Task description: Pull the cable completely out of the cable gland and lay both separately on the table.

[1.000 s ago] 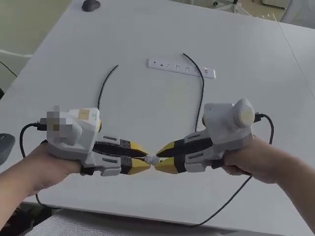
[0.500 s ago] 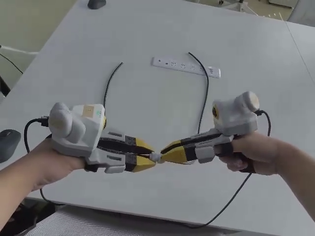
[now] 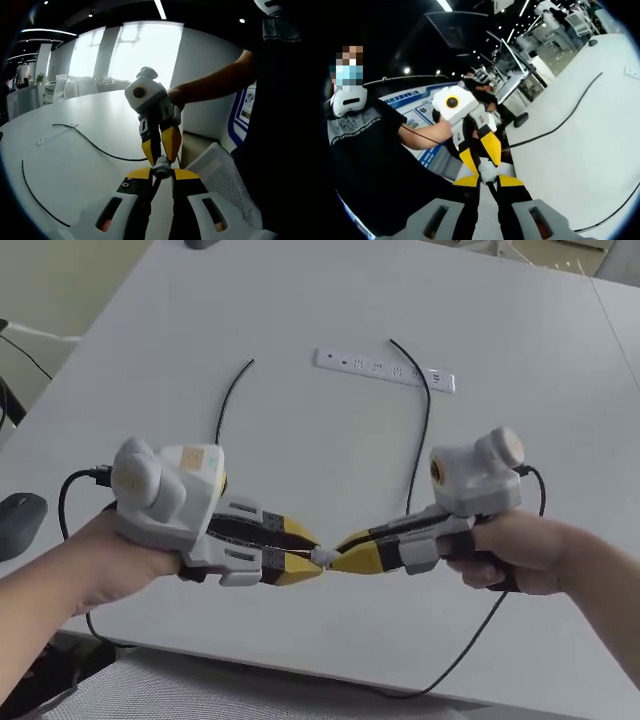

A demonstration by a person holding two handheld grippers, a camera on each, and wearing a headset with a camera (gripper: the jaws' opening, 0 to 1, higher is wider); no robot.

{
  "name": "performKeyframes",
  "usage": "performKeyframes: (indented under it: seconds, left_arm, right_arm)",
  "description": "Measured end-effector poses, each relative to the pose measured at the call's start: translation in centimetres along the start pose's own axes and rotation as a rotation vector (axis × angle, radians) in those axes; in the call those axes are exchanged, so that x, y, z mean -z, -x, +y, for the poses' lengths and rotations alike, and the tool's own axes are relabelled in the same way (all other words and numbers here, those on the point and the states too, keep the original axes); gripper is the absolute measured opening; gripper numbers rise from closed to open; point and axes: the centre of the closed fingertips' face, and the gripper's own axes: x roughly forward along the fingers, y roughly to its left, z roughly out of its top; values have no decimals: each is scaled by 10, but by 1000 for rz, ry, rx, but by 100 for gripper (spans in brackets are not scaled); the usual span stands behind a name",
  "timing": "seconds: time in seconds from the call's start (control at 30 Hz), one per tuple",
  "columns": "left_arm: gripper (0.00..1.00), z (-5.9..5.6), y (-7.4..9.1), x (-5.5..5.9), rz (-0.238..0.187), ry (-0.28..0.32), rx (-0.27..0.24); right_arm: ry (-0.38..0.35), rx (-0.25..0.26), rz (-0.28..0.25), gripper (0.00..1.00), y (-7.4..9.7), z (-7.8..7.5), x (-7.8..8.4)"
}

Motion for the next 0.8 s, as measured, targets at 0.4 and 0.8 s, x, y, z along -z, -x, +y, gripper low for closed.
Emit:
performKeyframes:
  seconds: [0.4, 0.8]
  left_arm:
    - [14, 6, 0, 0, -8, 143, -1]
    - [15, 1, 3, -3, -38, 202, 32]
  right_arm:
    - [381, 222, 60, 7, 2, -3, -2]
    - [818, 463, 192, 7, 2, 0, -2]
